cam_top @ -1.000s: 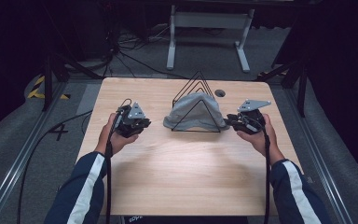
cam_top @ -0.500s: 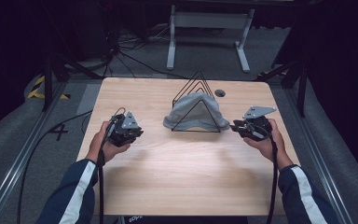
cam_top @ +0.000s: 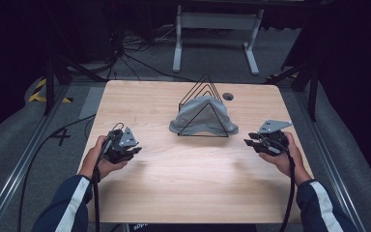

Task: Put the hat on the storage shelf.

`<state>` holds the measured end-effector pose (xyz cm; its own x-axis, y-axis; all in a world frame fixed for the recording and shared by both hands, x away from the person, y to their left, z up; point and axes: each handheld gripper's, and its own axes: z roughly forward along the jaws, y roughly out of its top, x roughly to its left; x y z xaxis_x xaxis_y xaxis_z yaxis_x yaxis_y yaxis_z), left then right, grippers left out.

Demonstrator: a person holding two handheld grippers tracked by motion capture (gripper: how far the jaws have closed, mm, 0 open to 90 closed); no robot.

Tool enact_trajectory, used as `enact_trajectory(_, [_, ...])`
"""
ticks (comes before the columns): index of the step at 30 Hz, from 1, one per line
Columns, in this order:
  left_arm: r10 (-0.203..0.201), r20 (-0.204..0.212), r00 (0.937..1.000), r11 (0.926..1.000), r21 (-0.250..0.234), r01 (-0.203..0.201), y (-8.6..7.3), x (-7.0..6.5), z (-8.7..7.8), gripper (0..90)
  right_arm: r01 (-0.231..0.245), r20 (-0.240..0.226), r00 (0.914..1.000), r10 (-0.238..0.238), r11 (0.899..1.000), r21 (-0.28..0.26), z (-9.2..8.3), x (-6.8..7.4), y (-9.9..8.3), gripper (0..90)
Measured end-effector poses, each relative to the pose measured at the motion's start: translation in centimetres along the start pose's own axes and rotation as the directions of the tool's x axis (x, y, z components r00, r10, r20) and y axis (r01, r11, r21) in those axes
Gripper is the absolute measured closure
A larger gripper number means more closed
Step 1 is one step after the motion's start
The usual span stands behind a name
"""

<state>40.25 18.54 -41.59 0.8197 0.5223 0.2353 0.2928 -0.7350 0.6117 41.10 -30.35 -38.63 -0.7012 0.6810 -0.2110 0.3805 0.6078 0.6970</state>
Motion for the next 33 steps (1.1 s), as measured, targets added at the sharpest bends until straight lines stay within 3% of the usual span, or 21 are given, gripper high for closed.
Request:
enact_trajectory(5, [0.0,-0.01,0.9999,0.9998,0.019,0.0,-1.0,-0.5,0.0,68.9,0.005,0.013,0.9999,-0.005,1.0,0.012,-0.3,0.5,-1.0,61.9])
enact_trajectory(6, [-0.011,-0.01,0.9999,0.9998,0.018,0.011,-1.5,-0.8,0.0,65.7,-0.007,0.018,0.9998,0.006,1.0,0.024,-0.4,0.5,-1.5,58.1])
enact_trajectory(13, [-0.048,-0.003,0.9988,0.9988,0.01,0.048,-3.1,-1.5,-0.3,60.0,-0.031,0.017,0.9994,0.03,0.999,0.035,-0.6,0.7,-3.3,53.5])
enact_trajectory(14, [-0.058,-0.003,0.9983,0.9982,0.013,0.059,-3.4,-1.6,-0.2,54.5,-0.044,0.016,0.9989,0.044,0.998,0.034,-0.8,0.7,-4.0,53.0])
enact_trajectory(16, [-0.077,-0.001,0.997,0.9969,0.018,0.077,-3.9,-1.9,-0.2,52.8,-0.05,0.016,0.9986,0.05,0.998,0.034,-0.8,0.7,-4.2,52.6])
enact_trajectory(17, [-0.091,-0.01,0.9958,0.9956,0.02,0.091,-4.3,-2.2,-0.1,46.2,-0.055,0.015,0.9984,0.054,0.998,0.029,-0.9,0.8,-4.8,51.7])
enact_trajectory(21, [-0.109,-0.022,0.9938,0.9932,0.037,0.11,-5.0,-2.6,0.1,35.9,-0.065,0.004,0.9979,0.065,0.998,0.027,-1.1,0.9,-5.7,49.5])
enact_trajectory(33, [-0.19,0.04,0.981,0.9815,-0.018,0.19,-8.5,-3.2,-1.0,28.2,-0.144,-0.022,0.9892,0.145,0.99,0.002,-2.2,1.6,-10.6,40.2])
